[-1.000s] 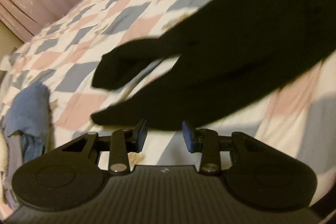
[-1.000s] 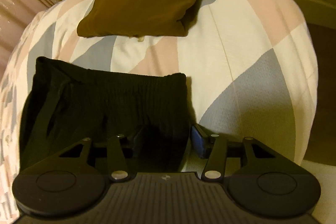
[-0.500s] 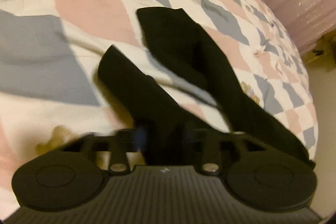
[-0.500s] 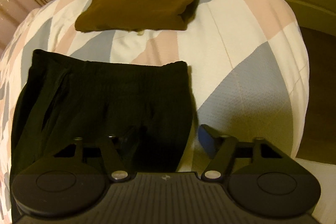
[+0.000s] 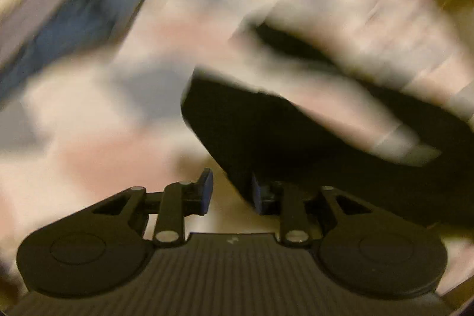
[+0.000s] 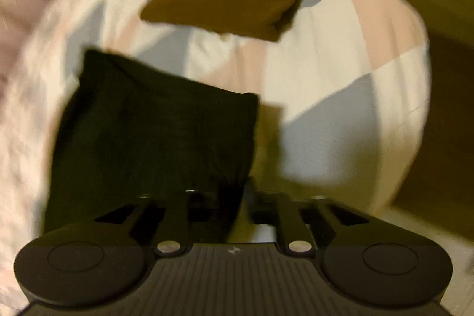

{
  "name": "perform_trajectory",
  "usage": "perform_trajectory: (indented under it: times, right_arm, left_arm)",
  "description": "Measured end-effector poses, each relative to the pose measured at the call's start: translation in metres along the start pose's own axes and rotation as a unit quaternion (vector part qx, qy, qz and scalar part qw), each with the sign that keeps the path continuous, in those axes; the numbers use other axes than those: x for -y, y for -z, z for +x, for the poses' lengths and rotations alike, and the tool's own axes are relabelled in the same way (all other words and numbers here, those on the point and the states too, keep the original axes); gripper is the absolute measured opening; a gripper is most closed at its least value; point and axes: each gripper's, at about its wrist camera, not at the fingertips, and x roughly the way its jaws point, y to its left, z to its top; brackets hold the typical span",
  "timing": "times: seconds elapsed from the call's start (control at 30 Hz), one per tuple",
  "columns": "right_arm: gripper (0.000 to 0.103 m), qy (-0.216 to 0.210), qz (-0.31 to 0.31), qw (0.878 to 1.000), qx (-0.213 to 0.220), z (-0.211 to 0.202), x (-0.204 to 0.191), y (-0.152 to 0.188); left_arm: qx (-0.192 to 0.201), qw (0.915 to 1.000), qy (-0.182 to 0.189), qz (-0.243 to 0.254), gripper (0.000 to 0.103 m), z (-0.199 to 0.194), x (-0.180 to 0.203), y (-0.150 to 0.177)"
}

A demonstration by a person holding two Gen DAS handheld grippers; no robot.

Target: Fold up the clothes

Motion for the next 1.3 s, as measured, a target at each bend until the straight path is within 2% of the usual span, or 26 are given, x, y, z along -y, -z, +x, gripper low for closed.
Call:
perform_trajectory:
  times: [0.03, 0.07, 0.1, 0.17, 0.23, 0.33, 0.37, 0.4, 0.43, 0.47, 0.6, 0.67, 0.7, 0.73, 0.77, 0.8, 0.87, 0.93, 0.97, 1.03, 1.1, 1.2, 1.23, 1.3]
  right_arm:
    - [0.043, 0.024, -0.01, 1.0, -0.002, 0.004, -0.001, 0.003]
    - [0.042, 0.037, -0.013, 0.999, -0.001, 0.008, -0.001, 0.006]
    - [0.042, 0.036, -0.007, 0.999, 0.002, 0.01, 0.001, 0.008]
    - [0.044, 0.033, 0.005, 0.999, 0.009, 0.014, 0.005, 0.014]
    - [0.045, 0.024, 0.016, 0.999, 0.02, 0.018, 0.007, 0.018]
    - [0.049, 0.011, 0.036, 0.999, 0.037, 0.023, 0.01, 0.024]
    - [0.05, 0.008, 0.044, 0.998, 0.041, 0.025, 0.011, 0.025]
    - [0.048, 0.004, 0.047, 0.998, 0.044, 0.025, 0.011, 0.024]
    - [0.018, -0.003, 0.043, 0.998, 0.047, 0.024, 0.009, 0.022]
    - [0.001, -0.009, 0.04, 0.998, 0.049, 0.023, 0.007, 0.021]
    - [0.0, -0.04, 0.018, 0.997, 0.069, 0.01, -0.008, 0.007]
    - [0.0, -0.054, 0.032, 0.995, 0.076, 0.008, -0.017, -0.002]
    - [0.001, -0.053, 0.037, 0.995, 0.074, 0.01, -0.021, -0.005]
    - [0.004, -0.048, 0.04, 0.996, 0.068, 0.013, -0.025, -0.006]
    - [0.015, -0.042, 0.041, 0.996, 0.063, 0.016, -0.028, -0.006]
    - [0.019, -0.036, 0.042, 0.997, 0.057, 0.019, -0.03, -0.006]
    - [0.033, -0.032, 0.04, 0.997, 0.055, 0.02, -0.031, -0.001]
    - [0.043, -0.035, 0.052, 0.997, 0.053, 0.02, -0.023, 0.006]
    - [0.043, -0.037, 0.062, 0.996, 0.052, 0.02, -0.017, 0.009]
    - [0.043, -0.041, 0.083, 0.994, 0.049, 0.022, -0.006, 0.015]
    - [0.043, -0.048, 0.099, 0.993, 0.049, 0.023, 0.001, 0.019]
    - [0.043, -0.049, 0.103, 0.992, 0.048, 0.025, 0.003, 0.022]
    - [0.043, -0.047, 0.1, 0.993, 0.049, 0.026, 0.002, 0.022]
    - [0.043, -0.046, 0.099, 0.993, 0.052, 0.027, 0.001, 0.022]
  left_arm:
    - [-0.031, 0.9991, -0.018, -0.022, 0.017, 0.015, -0.01, 0.013]
    - [-0.039, 0.9976, -0.008, -0.056, 0.017, 0.019, -0.018, 0.021]
    - [-0.037, 0.9948, 0.013, -0.094, 0.017, 0.02, -0.025, 0.028]
    - [-0.022, 0.9883, 0.042, -0.145, 0.03, 0.022, -0.029, 0.035]
    - [-0.009, 0.9787, 0.069, -0.193, 0.036, 0.024, -0.033, 0.041]
    - [-0.007, 0.9644, 0.085, -0.25, 0.036, 0.043, -0.038, 0.04]
    - [-0.007, 0.9597, 0.093, -0.265, 0.03, 0.05, -0.038, 0.038]
    - [-0.008, 0.9617, 0.088, -0.26, 0.021, 0.054, -0.034, 0.031]
    - [-0.01, 0.9636, 0.082, -0.254, 0.008, 0.057, -0.03, 0.023]
    - [-0.011, 0.9661, 0.077, -0.246, 0.007, 0.06, -0.026, 0.015]
    - [-0.011, 0.9829, 0.057, -0.175, 0.008, 0.056, 0.005, -0.015]
    - [-0.011, 0.9891, 0.047, -0.139, 0.021, 0.053, 0.021, -0.03]
    - [-0.011, 0.9917, 0.042, -0.121, 0.023, 0.052, 0.028, -0.038]
    - [-0.011, 0.994, 0.037, -0.103, 0.029, 0.051, 0.036, -0.046]
    - [-0.011, 0.9959, 0.032, -0.084, 0.032, 0.05, 0.044, -0.053]
    - [-0.011, 0.9974, 0.027, -0.066, 0.033, 0.049, 0.051, -0.061]
    - [-0.015, 0.9989, 0.02, -0.041, 0.037, 0.047, 0.063, -0.072]
    - [-0.045, 0.9907, 0.052, -0.117, 0.037, 0.05, 0.043, -0.043]
    - [-0.054, 0.9822, 0.077, -0.162, 0.037, 0.052, 0.034, -0.033]
    - [-0.059, 0.9577, 0.125, -0.253, 0.037, 0.055, 0.019, -0.018]
    - [-0.044, 0.9431, 0.147, -0.295, 0.037, 0.058, 0.015, -0.02]
    - [-0.025, 0.937, 0.152, -0.314, 0.037, 0.074, 0.023, -0.037]
    - [-0.02, 0.9368, 0.15, -0.315, 0.035, 0.079, 0.025, -0.043]
    - [-0.011, 0.9419, 0.146, -0.303, 0.033, 0.076, 0.026, -0.047]
